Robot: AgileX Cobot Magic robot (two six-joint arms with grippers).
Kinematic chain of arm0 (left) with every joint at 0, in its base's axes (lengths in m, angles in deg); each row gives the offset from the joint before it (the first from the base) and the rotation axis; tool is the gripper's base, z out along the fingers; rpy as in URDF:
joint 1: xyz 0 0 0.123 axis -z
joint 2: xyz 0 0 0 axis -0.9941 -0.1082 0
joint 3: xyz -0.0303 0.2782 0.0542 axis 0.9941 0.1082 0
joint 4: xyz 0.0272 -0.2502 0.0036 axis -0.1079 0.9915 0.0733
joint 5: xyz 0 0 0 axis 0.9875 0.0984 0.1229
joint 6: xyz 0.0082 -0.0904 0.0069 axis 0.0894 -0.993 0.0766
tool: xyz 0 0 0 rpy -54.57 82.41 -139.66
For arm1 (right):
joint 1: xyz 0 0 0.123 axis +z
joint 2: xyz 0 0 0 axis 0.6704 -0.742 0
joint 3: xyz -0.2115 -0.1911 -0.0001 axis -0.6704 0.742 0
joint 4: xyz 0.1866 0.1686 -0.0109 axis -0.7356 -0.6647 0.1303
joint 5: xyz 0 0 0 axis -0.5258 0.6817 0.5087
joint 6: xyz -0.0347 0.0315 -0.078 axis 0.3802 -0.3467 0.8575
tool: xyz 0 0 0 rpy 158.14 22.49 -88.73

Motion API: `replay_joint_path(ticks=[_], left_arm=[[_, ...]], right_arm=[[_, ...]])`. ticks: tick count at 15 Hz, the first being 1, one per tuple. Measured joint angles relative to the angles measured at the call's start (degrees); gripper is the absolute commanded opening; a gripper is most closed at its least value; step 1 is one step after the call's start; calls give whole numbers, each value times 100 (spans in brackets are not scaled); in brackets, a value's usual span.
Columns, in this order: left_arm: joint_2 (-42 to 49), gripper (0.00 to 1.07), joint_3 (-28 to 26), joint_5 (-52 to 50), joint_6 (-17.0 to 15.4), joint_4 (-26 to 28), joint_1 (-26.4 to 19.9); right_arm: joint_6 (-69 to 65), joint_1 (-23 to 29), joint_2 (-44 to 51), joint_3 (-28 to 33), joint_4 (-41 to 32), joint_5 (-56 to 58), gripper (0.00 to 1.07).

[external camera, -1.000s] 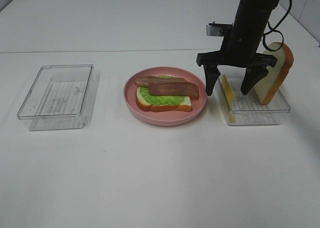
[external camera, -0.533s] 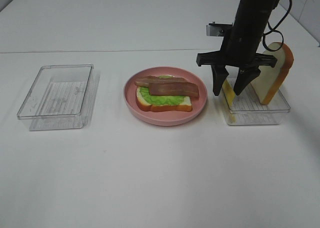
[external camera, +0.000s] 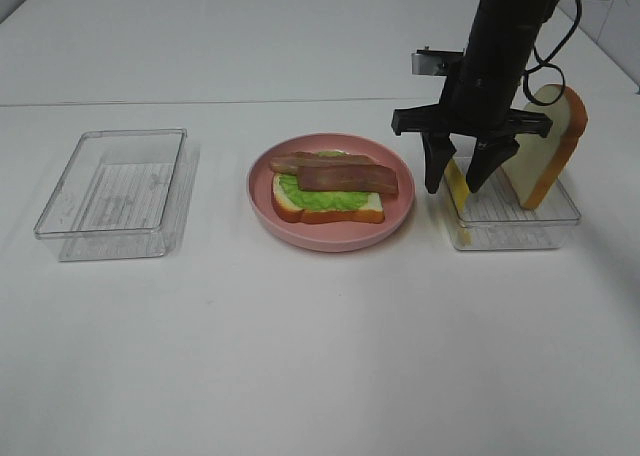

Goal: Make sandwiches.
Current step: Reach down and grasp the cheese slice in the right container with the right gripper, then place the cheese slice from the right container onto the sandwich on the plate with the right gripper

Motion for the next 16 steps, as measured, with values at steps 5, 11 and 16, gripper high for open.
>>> replay_joint_path(ticks=[5,11,16], left_arm=[[0,100,0,0,0,0,0],[0,100,0,0,0,0,0],[0,100,0,0,0,0,0]], right_arm=[[0,0,-46,0,0,-6,27],[6,0,-46,0,0,34,0],[6,0,344,0,-57,11,0]])
